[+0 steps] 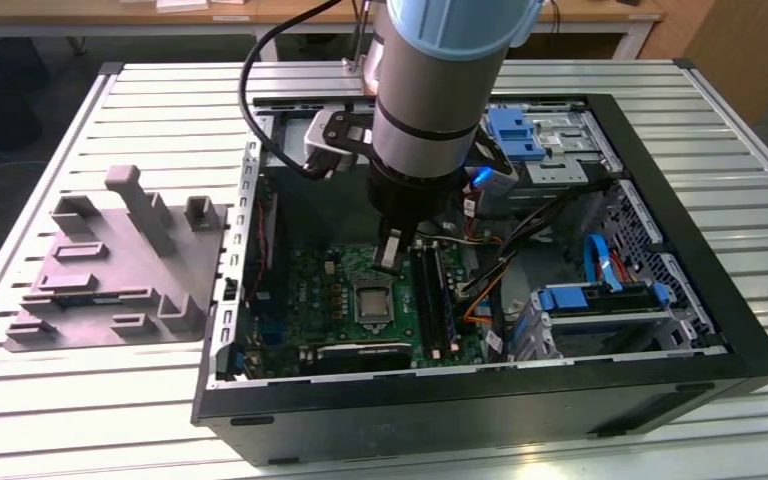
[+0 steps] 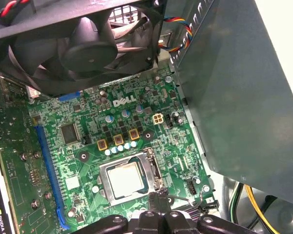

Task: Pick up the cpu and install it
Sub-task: 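Install the first cpu locking lever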

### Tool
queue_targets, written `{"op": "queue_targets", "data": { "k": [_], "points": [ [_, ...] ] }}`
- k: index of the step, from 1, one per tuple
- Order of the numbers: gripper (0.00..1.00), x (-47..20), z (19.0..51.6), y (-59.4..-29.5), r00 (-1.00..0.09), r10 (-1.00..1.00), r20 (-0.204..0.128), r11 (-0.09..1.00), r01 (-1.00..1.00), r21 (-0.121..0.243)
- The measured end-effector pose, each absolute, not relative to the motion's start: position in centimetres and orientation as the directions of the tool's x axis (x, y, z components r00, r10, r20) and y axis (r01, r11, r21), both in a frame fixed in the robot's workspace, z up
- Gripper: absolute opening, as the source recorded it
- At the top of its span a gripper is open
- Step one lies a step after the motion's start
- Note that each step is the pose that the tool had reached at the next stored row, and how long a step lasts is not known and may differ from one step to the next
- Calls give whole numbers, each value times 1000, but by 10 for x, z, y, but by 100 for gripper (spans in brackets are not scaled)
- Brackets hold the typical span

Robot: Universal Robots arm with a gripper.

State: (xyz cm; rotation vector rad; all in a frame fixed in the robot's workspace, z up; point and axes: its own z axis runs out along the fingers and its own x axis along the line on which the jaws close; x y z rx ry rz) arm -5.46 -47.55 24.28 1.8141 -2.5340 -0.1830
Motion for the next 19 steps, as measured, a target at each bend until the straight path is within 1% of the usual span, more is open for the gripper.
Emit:
{"op": "queue_targets", "data": {
  "k": [19],
  "points": [
    [11, -40, 242, -471, -324, -944, -54, 318, -942, 107]
  ]
}}
